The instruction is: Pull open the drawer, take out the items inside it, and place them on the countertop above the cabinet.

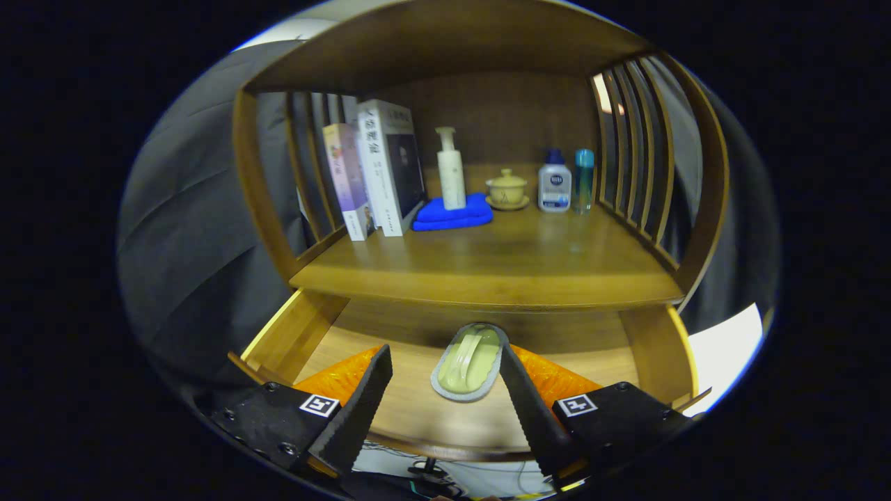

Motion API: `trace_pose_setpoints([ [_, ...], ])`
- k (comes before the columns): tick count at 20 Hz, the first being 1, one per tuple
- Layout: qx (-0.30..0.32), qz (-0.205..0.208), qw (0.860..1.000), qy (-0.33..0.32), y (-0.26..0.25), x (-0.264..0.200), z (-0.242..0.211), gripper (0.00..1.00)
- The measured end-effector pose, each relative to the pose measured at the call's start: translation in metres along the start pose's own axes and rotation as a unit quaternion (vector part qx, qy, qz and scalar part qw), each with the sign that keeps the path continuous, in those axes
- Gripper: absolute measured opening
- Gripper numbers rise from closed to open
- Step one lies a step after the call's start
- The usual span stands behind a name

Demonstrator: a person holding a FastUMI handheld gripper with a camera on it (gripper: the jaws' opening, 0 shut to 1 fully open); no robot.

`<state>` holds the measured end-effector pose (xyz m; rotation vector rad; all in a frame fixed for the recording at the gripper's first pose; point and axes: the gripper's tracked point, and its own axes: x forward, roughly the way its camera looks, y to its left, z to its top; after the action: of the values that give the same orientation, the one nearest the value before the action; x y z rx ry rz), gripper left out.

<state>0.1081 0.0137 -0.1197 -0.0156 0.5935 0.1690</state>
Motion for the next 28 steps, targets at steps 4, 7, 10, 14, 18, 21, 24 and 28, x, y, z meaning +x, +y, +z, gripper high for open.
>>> trace_pose_setpoints([
  [4,0.009,0.002,0.998,0.065,0.0,0.039,-0.003,0.99],
  [7,-0.014,-0.014,0.995,0.097,-0.004,0.061,-0.012,0.98],
  [10,-0.021,-0.021,0.992,0.123,-0.006,0.079,-0.023,0.98],
  [14,0.017,-0.002,0.986,0.167,0.001,0.091,-0.034,0.96],
  [18,0.011,-0.016,0.981,0.193,-0.007,0.098,-0.046,0.67],
  [21,0.017,-0.018,0.982,0.185,-0.01,0.097,-0.045,0.32],
  [24,0.002,0.007,0.987,0.162,-0.006,0.085,-0.039,0.21],
  [28,-0.021,0.028,0.986,0.166,-0.002,0.057,-0.042,0.21],
])
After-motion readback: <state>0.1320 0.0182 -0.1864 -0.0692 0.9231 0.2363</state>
